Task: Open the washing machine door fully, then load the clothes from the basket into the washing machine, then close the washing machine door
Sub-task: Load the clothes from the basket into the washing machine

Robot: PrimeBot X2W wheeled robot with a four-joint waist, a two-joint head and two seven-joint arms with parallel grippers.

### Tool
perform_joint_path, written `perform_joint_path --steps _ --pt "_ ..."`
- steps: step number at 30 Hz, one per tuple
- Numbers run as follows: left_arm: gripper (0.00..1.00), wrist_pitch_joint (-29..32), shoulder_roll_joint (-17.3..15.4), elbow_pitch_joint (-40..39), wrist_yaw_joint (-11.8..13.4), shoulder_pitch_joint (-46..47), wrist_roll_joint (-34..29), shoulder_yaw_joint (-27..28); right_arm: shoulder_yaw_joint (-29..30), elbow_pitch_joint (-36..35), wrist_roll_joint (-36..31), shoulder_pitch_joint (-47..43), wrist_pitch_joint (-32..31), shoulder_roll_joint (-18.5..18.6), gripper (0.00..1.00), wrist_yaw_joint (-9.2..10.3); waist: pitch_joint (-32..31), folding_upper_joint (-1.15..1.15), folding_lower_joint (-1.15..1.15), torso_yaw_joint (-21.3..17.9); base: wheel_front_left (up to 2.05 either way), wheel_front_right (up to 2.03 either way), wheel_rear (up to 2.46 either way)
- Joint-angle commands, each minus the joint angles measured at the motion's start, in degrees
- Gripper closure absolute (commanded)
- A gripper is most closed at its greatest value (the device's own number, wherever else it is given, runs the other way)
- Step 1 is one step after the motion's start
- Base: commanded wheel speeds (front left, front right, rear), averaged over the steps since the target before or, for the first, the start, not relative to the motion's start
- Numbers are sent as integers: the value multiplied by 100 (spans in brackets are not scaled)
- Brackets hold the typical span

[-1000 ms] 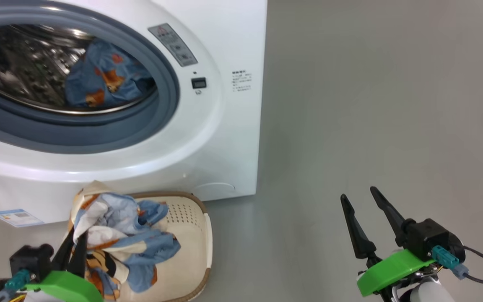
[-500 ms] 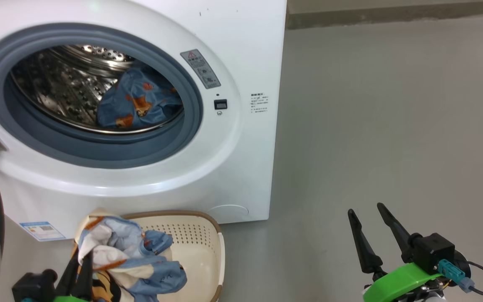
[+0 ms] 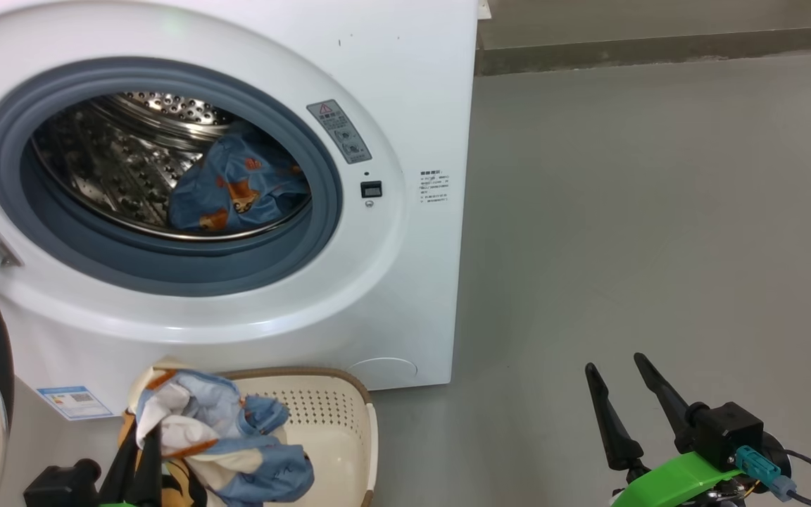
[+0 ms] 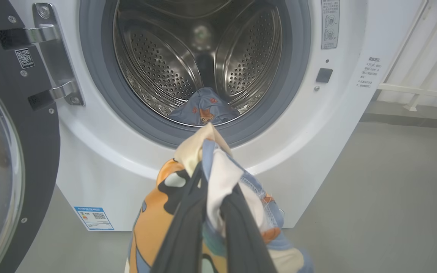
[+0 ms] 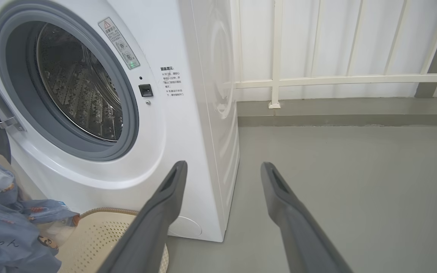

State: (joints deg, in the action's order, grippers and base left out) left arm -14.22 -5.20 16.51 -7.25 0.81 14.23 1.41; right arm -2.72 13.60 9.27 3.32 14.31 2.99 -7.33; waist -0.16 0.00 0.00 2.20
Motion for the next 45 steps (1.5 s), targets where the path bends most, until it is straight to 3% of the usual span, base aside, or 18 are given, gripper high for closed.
perform_joint_path --steps 1,14,24,33,45 --pt "100 -78 -61 -212 -17 63 -93 247 -130 -133 62 90 69 -9 0 -16 4 0 0 -12 0 0 0" --pt "100 -78 -41 -632 -23 387 70 369 -136 -213 20 185 69 -11 0 -16 417 0 0 -119 0 0 0" --pt "100 -78 -389 -723 -24 1401 342 448 -120 -305 -50 417 69 -11 0 -16 1164 0 0 -335 0 0 0" --pt "100 -78 -1033 -310 -24 2908 665 496 -99 -467 -80 747 69 -11 0 -16 2156 0 0 -739 0 0 0" --pt "100 -78 -2154 1055 -24 4997 1336 -74 -168 -652 178 1133 69 -11 0 -16 3424 0 0 -1317 0 0 0"
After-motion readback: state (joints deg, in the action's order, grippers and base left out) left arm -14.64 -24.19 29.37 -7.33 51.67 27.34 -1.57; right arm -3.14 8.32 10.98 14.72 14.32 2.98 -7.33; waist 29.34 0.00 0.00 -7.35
